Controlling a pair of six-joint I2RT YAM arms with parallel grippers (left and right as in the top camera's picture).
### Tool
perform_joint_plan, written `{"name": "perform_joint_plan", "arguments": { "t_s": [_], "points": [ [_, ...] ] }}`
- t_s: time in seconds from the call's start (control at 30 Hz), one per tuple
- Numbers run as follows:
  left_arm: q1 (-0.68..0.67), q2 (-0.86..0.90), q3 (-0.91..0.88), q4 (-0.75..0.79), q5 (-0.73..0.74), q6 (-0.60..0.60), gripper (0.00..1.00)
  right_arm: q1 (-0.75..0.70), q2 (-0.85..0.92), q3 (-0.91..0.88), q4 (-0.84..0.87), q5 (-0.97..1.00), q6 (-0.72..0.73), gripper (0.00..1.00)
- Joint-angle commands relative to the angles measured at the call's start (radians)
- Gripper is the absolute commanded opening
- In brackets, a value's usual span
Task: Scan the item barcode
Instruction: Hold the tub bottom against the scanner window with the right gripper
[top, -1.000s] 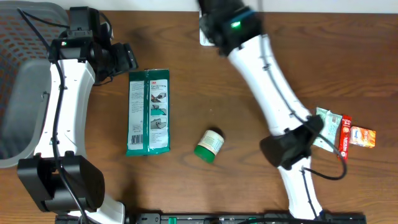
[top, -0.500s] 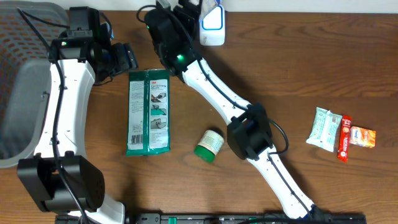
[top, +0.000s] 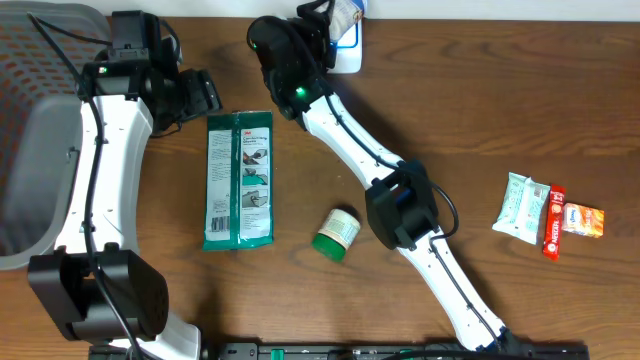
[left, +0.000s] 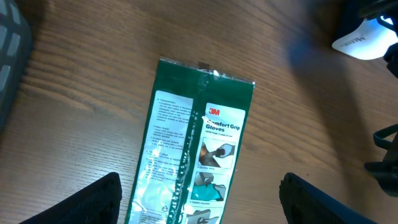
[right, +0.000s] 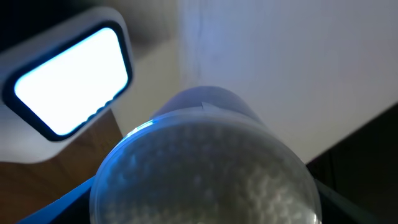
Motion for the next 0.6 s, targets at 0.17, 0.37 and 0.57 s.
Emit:
{"name": "perform_joint_plan", "arguments": {
  "t_s": [0.17,0.37,0.57],
  "points": [
    [0.003,0.005,-0.001,-0.003,-0.01,0.002,0.81,-0.002,0.014,0.014,-0.004,-0.113,-0.022,0.01],
    [0.003,0.005,-0.001,-0.003,-0.01,0.002,0.81,-0.005,0.014,0.014,-0.072,-0.134,-0.022,0.01],
    [0.003,0.005,-0.001,-0.003,-0.01,0.002,0.81,-0.025,0.014,0.013,-0.152,-0.15,-0.023,0.01]
  ]
}}
